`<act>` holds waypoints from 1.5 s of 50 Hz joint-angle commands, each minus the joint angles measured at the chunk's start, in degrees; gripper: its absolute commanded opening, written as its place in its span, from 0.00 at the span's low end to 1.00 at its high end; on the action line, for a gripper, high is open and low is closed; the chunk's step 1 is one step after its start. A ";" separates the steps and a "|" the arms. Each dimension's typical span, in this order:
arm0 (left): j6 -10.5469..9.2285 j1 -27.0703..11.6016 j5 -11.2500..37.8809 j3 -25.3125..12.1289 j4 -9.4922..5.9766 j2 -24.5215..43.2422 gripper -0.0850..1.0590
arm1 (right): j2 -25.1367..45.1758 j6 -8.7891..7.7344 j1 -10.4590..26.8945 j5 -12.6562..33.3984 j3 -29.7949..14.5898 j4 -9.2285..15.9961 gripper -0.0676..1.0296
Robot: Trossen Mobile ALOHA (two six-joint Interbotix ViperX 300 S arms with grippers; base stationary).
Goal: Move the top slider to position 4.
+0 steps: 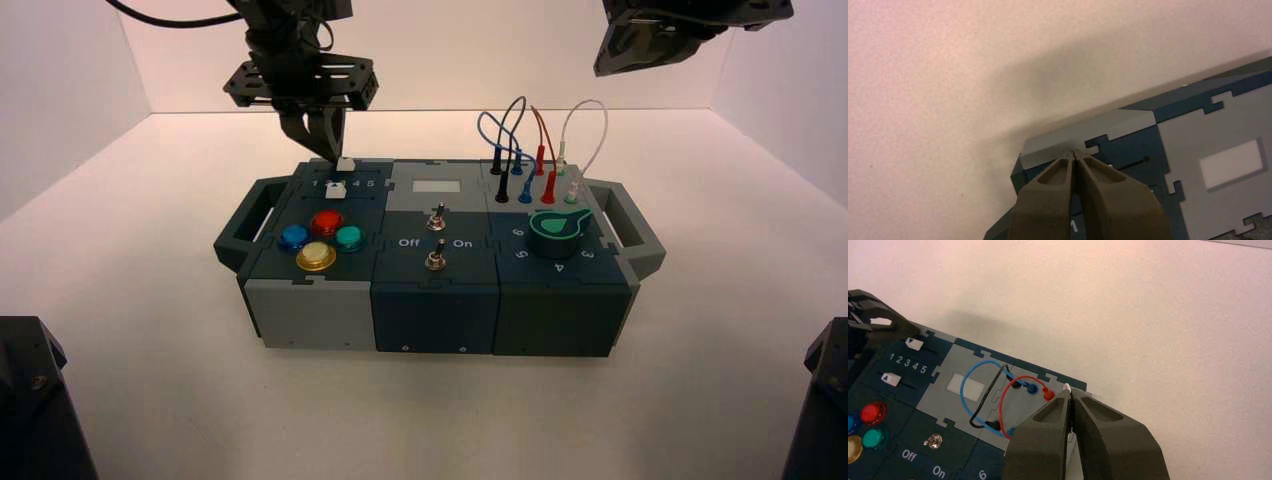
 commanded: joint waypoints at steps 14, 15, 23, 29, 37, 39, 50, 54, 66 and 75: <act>0.09 -1.32 0.88 -1.05 0.09 -0.70 0.05 | 0.00 0.00 0.18 -0.62 -1.85 0.00 0.04; 0.09 -1.41 0.88 -1.05 0.09 -0.70 0.05 | 0.00 -0.09 0.26 -0.62 -1.93 0.00 0.04; 0.09 -2.20 0.88 -1.23 0.09 -0.62 0.05 | 0.00 0.00 0.26 -0.62 -1.85 0.00 0.04; 0.09 -2.46 0.97 -1.41 0.09 -0.62 0.05 | 0.00 -0.09 0.26 -0.70 -1.85 0.00 0.04; 0.09 -2.46 1.32 -1.58 0.09 -0.53 0.05 | 0.00 -0.09 0.26 -0.62 -1.93 0.00 0.04; 0.09 -2.46 1.32 -1.67 0.09 -0.53 0.05 | 0.00 -0.09 0.26 -0.62 -1.85 -0.09 0.04; 0.09 -2.46 1.49 -1.58 0.00 -0.26 0.05 | 0.00 -0.09 0.26 -0.62 -1.93 -0.09 0.04; 0.09 -2.64 1.49 -1.58 0.09 -0.18 0.05 | 0.00 -0.09 0.26 -0.70 -1.85 -0.09 0.04; 0.09 -3.08 1.49 -1.67 0.00 0.18 0.05 | 0.00 -0.09 0.26 -0.70 -1.85 -0.09 0.04; 0.09 -3.08 1.93 -1.85 0.09 0.53 0.05 | 0.00 -0.09 0.26 -0.70 -1.85 -0.09 0.04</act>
